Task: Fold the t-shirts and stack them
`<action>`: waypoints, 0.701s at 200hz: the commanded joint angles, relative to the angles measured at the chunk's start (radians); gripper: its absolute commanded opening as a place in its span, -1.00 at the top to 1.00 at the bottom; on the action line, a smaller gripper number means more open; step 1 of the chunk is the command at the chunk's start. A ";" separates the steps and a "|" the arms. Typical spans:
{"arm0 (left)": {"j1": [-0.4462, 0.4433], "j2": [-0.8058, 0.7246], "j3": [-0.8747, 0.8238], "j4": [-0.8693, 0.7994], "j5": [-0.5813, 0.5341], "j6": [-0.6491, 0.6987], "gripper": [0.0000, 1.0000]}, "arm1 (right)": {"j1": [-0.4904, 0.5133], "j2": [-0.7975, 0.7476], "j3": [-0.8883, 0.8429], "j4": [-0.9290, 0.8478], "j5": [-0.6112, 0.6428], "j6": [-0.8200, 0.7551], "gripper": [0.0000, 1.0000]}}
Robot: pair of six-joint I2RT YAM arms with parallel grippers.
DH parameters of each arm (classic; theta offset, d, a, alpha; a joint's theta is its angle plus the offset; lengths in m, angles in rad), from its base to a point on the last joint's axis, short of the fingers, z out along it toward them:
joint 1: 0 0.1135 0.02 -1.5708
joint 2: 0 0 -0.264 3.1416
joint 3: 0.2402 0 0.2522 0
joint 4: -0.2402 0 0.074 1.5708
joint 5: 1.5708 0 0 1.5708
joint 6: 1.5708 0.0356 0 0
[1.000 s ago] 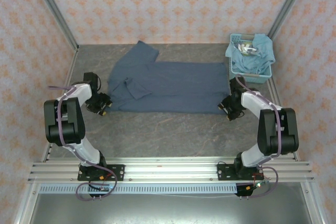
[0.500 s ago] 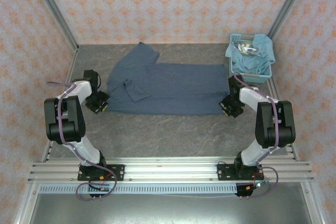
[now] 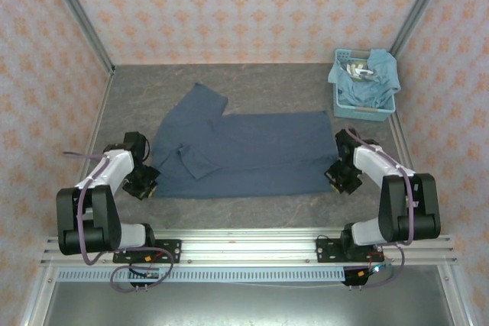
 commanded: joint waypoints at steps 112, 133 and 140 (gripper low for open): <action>-0.405 -0.015 0.149 0.165 0.132 -0.268 -0.12 | 0.057 -0.150 0.086 0.195 -0.230 -0.060 -0.24; -0.468 0.036 0.136 0.230 0.132 -0.325 -0.13 | 0.042 -0.114 0.105 0.190 -0.199 -0.041 -0.26; -0.482 0.053 0.136 0.246 0.133 -0.336 -0.12 | 0.036 -0.100 0.104 0.208 -0.200 -0.034 -0.25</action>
